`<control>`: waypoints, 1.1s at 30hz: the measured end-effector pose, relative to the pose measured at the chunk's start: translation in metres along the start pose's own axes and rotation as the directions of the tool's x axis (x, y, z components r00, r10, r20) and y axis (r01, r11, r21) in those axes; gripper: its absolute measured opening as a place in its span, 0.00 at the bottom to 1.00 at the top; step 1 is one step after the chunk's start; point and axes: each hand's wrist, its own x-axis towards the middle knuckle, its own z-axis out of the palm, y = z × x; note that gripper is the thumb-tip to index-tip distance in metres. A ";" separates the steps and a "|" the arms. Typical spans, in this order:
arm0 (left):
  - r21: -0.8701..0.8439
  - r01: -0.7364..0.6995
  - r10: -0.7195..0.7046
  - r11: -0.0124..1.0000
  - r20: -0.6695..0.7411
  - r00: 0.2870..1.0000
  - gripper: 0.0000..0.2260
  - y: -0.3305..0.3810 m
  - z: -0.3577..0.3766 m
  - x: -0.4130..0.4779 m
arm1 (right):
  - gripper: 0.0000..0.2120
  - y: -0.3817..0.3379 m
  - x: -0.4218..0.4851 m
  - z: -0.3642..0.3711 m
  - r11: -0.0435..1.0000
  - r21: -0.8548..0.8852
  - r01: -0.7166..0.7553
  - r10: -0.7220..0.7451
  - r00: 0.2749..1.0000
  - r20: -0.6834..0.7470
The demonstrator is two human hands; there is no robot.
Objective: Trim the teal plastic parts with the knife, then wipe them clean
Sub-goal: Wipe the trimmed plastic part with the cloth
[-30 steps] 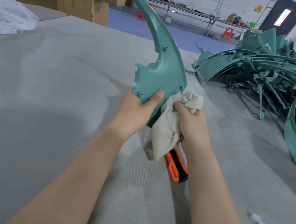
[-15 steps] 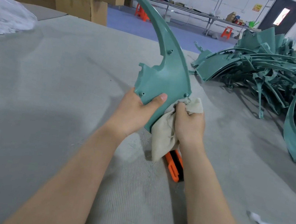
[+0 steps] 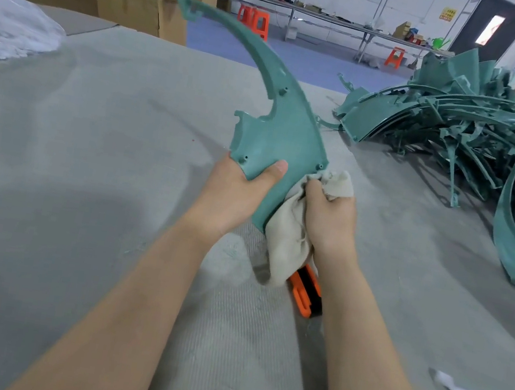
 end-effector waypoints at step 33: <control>-0.189 0.116 -0.101 0.975 0.089 0.991 0.04 -0.011 -0.025 0.013 | 0.11 -0.008 0.008 -0.022 0.994 -0.109 0.016 -0.003 0.993 0.115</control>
